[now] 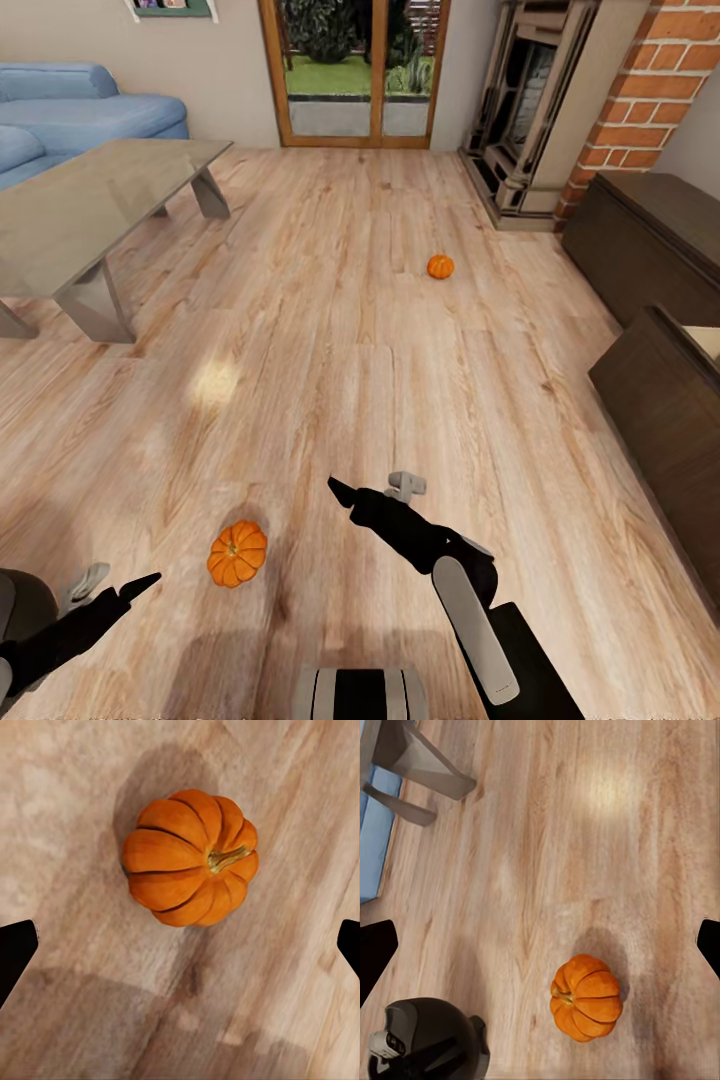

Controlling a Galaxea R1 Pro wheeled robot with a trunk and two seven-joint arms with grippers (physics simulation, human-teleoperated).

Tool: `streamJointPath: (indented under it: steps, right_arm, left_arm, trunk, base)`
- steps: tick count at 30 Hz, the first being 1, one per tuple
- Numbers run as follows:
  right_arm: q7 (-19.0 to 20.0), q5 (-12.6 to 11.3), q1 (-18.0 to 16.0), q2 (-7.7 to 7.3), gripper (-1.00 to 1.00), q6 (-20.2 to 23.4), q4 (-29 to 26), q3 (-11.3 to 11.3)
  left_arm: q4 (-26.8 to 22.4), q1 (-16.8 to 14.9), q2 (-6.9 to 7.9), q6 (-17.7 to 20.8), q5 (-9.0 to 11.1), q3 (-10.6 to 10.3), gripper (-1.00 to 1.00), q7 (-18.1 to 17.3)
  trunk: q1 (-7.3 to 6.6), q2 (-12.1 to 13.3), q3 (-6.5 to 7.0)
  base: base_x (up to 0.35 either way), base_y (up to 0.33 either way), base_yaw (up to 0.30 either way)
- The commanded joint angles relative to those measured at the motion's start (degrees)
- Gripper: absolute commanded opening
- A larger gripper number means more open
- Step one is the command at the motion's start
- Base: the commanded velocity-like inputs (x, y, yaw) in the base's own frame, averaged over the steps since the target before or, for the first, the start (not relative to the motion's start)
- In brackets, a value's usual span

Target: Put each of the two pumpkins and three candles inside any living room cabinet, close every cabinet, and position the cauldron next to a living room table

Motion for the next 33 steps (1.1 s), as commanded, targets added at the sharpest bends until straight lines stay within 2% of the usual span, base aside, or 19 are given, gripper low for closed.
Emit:
streamJointPath:
  steps: [1,6,9,11,14,16,20,21,23,24,28,33]
  right_arm:
    - [-0.04,-0.01,0.0,0.02,1.0,-0.02,0.03,0.03]
    - [-0.17,0.09,0.0,-0.02,1.0,0.18,-0.04,0.11]
    - [-0.13,0.14,-0.01,-0.14,1.0,0.56,-0.51,0.13]
    - [-0.09,0.14,-0.03,-0.43,1.0,1.86,-1.17,0.06]
    - [0.13,0.13,-0.01,-0.71,1.0,6.4,-3.24,-0.32]
    - [0.25,-0.18,-0.03,-0.78,1.0,9.62,-4.1,-1.1]
    - [1.18,-4.1,-0.05,-0.92,1.0,12.18,-4.52,-5.02]
    - [2.06,-6.77,-0.02,-1.35,1.0,12.64,-4.6,-7.11]
    - [2.97,-8.73,-0.03,-2.26,1.0,12.85,-4.62,-8.7]
    - [3.84,-9.8,-0.01,-3.31,1.0,12.92,-4.61,-9.57]
    - [6.68,-10.8,0.0,-5.02,1.0,12.86,-4.57,-10.41]
    - [7.92,-10.98,0.0,-5.1,1.0,12.46,-4.44,-10.36]
  left_arm:
    - [0.0,0.0,0.0,0.04,0.03,0.0,1.0,0.02]
    - [0.07,0.0,0.0,0.37,0.54,0.08,1.0,0.07]
    - [0.05,0.0,-0.06,1.12,2.49,0.04,1.0,0.32]
    - [0.02,0.0,-0.08,1.42,4.7,0.02,1.0,0.51]
    - [-0.09,-0.07,0.01,1.57,7.35,-0.05,1.0,0.68]
    - [-0.14,-0.08,0.02,1.55,8.19,-0.06,1.0,0.71]
    - [-0.23,-0.09,-0.14,1.54,8.63,-0.08,1.0,0.72]
    - [-0.25,-0.09,-0.07,1.53,8.82,-0.08,1.0,0.71]
    - [-0.26,-0.09,-0.04,1.49,9.45,-0.08,1.0,0.72]
    - [-0.26,-0.09,-0.09,1.45,10.56,-0.09,1.0,0.73]
    - [-0.26,-0.09,-0.25,1.24,12.77,-0.22,1.0,0.81]
    - [-0.41,-0.09,-0.32,1.19,13.3,-0.26,1.0,0.82]
  trunk:
    - [0.02,-0.02,-0.23]
    - [0.15,-0.08,-1.34]
    - [0.23,-0.12,-2.0]
    - [0.28,-0.15,-2.44]
    - [0.36,-0.19,-3.11]
    - [0.41,-0.22,-3.55]
    - [0.51,-0.27,-4.44]
    - [0.54,-0.28,-4.66]
    - [0.59,-0.31,-5.1]
    - [0.62,-0.32,-5.32]
    - [0.72,-0.38,-6.21]
    - [0.85,-0.44,-7.32]
  base:
    - [0.0,0.0,0.0]
    - [0.0,0.0,0.0]
    - [0.0,0.0,0.0]
    - [0.0,0.0,0.0]
    - [0.0,0.0,0.0]
    - [0.0,0.0,0.0]
    - [0.0,0.0,0.0]
    - [0.0,0.0,0.0]
    - [0.0,0.0,0.0]
    - [0.0,0.0,0.0]
    - [0.0,0.0,0.0]
    - [0.0,0.0,0.0]
